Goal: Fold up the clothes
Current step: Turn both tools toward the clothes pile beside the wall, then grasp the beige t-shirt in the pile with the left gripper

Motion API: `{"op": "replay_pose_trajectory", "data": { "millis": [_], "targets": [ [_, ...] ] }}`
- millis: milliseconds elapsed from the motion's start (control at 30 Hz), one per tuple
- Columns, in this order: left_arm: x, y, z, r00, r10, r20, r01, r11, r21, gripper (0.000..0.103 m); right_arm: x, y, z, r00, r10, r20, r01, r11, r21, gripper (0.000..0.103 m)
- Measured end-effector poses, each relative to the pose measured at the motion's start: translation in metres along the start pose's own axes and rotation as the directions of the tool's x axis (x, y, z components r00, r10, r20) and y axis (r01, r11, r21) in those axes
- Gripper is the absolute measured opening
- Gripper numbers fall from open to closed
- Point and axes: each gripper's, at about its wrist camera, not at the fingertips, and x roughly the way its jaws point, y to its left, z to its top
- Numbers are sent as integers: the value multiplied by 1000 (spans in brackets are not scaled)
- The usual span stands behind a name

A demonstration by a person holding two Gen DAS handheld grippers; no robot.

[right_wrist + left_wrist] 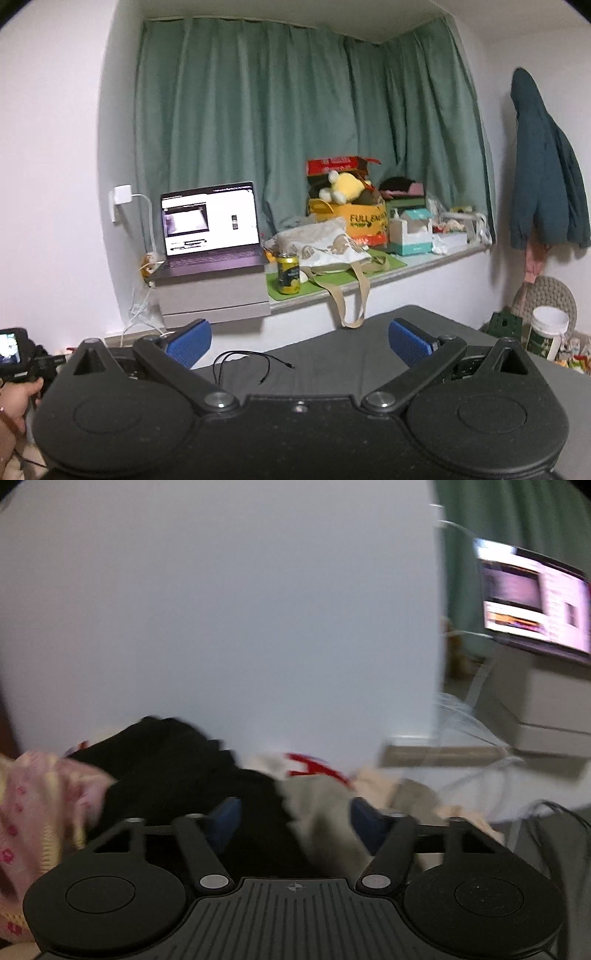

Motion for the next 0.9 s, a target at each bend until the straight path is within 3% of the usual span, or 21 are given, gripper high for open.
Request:
{"op": "replay_pose_trajectory", "data": {
  "millis": [67,167,233,333,367,400,433,567,633,667,800,900],
  "targets": [
    [6,14,1,1000,-5,1,5,997,-76,45,-3,9,-5,1000,5,-3,-5,1000,-12,103],
    [20,22,2,998,60,8,-59,994,-89,44,-7,19,-9,1000,24,-19,-25,999,-23,103],
    [31,20,-3,999,45,-29,-47,996,-74,44,-12,23,-9,999,42,-23,-43,998,-35,103],
    [15,11,-3,995,-100,-17,99,993,-58,45,-24,26,-8,999,39,-2,-39,996,-74,103],
    [10,10,-3,986,-165,-31,163,984,-73,49,-28,26,-8,999,34,7,-33,996,-87,103],
    [8,9,-2,973,-224,-57,219,971,-92,63,-31,25,-9,1000,22,15,-21,996,-92,103],
    [8,6,0,959,-269,-88,259,960,-109,70,-33,23,-9,1000,11,22,-8,995,-97,103],
    [20,-10,-3,968,-216,-130,214,976,-25,72,-39,11,-13,1000,-5,18,6,998,-70,103],
    [34,-18,-6,970,-175,-167,183,983,35,54,-41,3,-15,1000,-10,17,11,999,-48,103],
    [41,-22,-8,972,-150,-183,163,985,60,39,-42,-1,-16,1000,-14,16,14,999,-36,103],
    [46,-23,-9,964,-187,-189,198,979,39,5,-46,-21,-22,999,-37,16,37,999,20,103],
    [40,-20,-4,953,-255,-164,259,966,9,4,-48,-36,-25,999,-52,11,51,996,71,103]
  ]
}}
